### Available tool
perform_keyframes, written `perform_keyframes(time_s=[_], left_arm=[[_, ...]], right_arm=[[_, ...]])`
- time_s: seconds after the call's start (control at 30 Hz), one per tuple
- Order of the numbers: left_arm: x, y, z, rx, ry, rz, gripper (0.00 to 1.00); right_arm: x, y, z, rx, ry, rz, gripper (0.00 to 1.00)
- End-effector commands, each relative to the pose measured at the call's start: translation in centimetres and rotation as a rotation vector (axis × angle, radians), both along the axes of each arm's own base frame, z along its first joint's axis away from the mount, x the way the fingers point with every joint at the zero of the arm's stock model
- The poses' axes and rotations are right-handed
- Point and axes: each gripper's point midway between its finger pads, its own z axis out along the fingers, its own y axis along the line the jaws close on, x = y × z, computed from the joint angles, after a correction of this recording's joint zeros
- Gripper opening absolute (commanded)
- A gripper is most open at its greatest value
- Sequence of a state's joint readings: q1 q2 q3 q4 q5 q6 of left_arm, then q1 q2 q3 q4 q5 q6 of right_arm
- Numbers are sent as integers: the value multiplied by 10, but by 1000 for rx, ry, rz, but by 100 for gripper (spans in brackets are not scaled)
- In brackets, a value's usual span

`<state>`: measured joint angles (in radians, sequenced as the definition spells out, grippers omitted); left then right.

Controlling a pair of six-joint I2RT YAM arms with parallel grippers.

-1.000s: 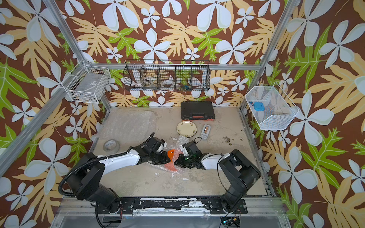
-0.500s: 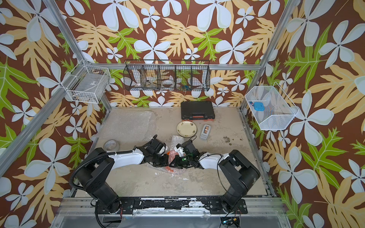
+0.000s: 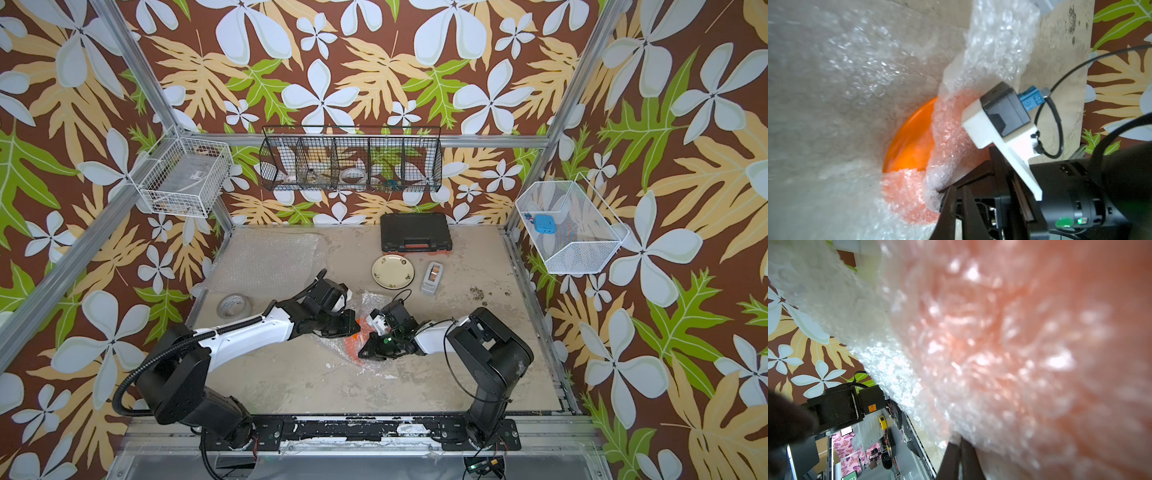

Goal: Wrap dinner plates in bubble wrap
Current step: Wrap the plate in the bubble wrap.

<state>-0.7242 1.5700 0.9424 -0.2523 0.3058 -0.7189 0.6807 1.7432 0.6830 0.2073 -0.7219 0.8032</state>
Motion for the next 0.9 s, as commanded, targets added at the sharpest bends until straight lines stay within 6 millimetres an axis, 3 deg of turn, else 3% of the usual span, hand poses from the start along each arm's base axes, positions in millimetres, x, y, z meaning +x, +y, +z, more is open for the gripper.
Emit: perform_keyframes(time_s=[0.0,0.23,0.4,0.47,0.5,0.57,0.7,0.87], left_arm=[[-14,-6,-20,22,77,-14,11],[-21,20,-81,190,130,10,11],[-23,34,-100,276,134,14,11],[-23,37,-101,293,133,13,11],[-23,37,-101,295,131,14,11],[-23,38,-100,299,129,14,10],[-18,36,-92,292,115,22,11],[-7,24,-60,237,67,27,11]], right_arm=[[-3,-10,-10,-64,16,-27,0],[1,-3,17,4,-18,-31,2],[5,-13,42,-9,-77,-29,30],[8,-25,47,-25,-91,-60,35],[9,-33,46,-51,-82,-85,34],[6,-45,40,-80,-34,-106,22],[-8,-42,30,-29,27,-63,4],[-7,-42,13,-54,58,-60,0]])
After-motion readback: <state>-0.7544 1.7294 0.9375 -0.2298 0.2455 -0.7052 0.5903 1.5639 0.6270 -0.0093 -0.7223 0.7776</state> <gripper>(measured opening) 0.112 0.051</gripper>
